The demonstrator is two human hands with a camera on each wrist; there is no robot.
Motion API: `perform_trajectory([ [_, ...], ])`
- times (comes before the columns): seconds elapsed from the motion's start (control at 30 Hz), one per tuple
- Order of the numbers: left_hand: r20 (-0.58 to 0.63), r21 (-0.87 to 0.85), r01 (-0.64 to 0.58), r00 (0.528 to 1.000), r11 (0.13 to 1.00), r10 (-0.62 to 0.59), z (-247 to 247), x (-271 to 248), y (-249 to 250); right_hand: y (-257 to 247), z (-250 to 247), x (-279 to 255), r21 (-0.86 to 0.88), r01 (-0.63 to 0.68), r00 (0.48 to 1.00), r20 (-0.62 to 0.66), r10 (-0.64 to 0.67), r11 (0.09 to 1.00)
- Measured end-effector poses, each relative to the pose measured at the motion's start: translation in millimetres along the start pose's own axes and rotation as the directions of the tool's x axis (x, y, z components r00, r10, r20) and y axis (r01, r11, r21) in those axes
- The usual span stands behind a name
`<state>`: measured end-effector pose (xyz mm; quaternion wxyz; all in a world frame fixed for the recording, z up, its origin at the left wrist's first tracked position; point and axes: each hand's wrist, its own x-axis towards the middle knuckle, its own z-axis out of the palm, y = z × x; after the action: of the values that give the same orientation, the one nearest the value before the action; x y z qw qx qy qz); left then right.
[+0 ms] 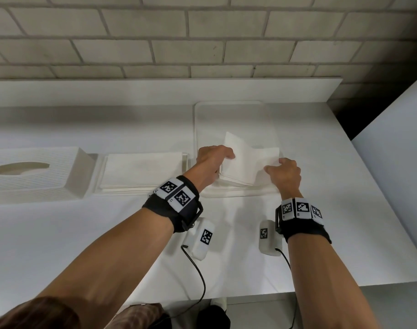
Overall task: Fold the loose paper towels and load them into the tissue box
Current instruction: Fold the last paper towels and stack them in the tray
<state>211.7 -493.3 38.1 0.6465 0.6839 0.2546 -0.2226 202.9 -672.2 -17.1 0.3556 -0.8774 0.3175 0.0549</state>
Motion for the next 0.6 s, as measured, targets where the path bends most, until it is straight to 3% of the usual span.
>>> perform_trajectory([
  [0.17,0.004,0.078,-0.026,1.000,0.997,0.025,-5,2,0,0,-1,0,-0.005,-0.009,1.000,-0.004,0.009,1.000],
  [0.43,0.052,0.014,-0.109,0.993,0.994,0.109,3,2,-1,1,-4,1,0.046,-0.025,1.000,-0.007,0.025,0.999],
  [0.53,0.111,-0.069,-0.186,0.975,0.980,0.193,8,-10,12,-1,-10,0,0.224,-0.069,0.996,-0.041,0.080,0.972],
  [0.6,0.158,-0.130,-0.239,0.953,0.962,0.258,11,-21,24,-3,-15,0,0.448,-0.128,0.988,-0.022,0.154,0.885],
])
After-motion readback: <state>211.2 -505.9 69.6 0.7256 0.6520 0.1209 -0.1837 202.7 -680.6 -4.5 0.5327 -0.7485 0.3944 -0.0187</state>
